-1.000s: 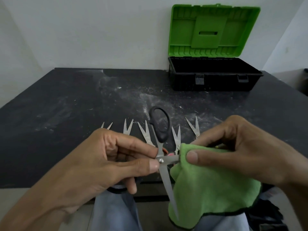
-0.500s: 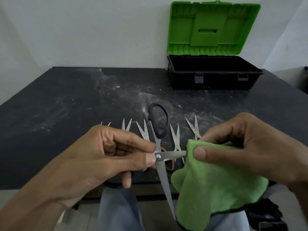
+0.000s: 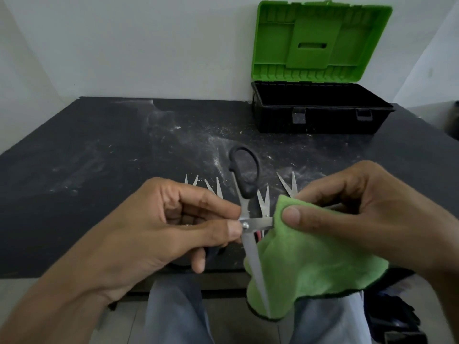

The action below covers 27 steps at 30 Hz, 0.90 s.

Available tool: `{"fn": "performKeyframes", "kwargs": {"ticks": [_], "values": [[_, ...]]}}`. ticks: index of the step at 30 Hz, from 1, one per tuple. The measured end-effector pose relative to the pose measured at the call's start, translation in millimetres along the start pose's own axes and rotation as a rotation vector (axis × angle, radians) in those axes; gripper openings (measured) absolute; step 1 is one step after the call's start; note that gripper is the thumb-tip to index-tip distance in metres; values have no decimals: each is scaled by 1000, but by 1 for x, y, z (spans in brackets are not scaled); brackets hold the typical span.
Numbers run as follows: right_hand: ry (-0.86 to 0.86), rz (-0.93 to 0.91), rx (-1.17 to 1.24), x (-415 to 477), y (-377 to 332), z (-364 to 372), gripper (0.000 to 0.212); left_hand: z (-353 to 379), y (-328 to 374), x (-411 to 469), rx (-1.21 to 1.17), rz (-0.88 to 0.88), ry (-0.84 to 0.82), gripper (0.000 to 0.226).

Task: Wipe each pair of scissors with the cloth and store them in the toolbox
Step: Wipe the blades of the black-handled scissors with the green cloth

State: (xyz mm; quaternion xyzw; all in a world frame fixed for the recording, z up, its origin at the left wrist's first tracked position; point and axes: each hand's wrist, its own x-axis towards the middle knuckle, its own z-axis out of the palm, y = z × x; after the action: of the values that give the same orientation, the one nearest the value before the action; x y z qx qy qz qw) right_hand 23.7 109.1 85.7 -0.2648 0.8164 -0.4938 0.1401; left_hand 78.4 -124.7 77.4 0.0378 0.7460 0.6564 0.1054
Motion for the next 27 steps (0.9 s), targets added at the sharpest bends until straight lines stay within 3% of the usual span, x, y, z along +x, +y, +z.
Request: {"fn": "performKeyframes", "kwargs": {"ticks": [5, 11, 17, 23, 27], "values": [[-22, -31, -14, 0, -6, 14, 18, 1, 2, 0, 17, 4, -28, 19], [103, -18, -18, -3, -1, 1, 22, -11, 1, -5, 20, 15, 16, 15], [32, -36, -34, -2, -12, 10, 21, -2, 5, -1, 10, 20, -14, 18], [156, -36, -9, -4, -7, -3, 16, -20, 1, -6, 41, 59, 7, 24], [58, -32, -31, -2, -12, 10, 19, -8, 3, -2, 51, 38, -41, 20]]}}
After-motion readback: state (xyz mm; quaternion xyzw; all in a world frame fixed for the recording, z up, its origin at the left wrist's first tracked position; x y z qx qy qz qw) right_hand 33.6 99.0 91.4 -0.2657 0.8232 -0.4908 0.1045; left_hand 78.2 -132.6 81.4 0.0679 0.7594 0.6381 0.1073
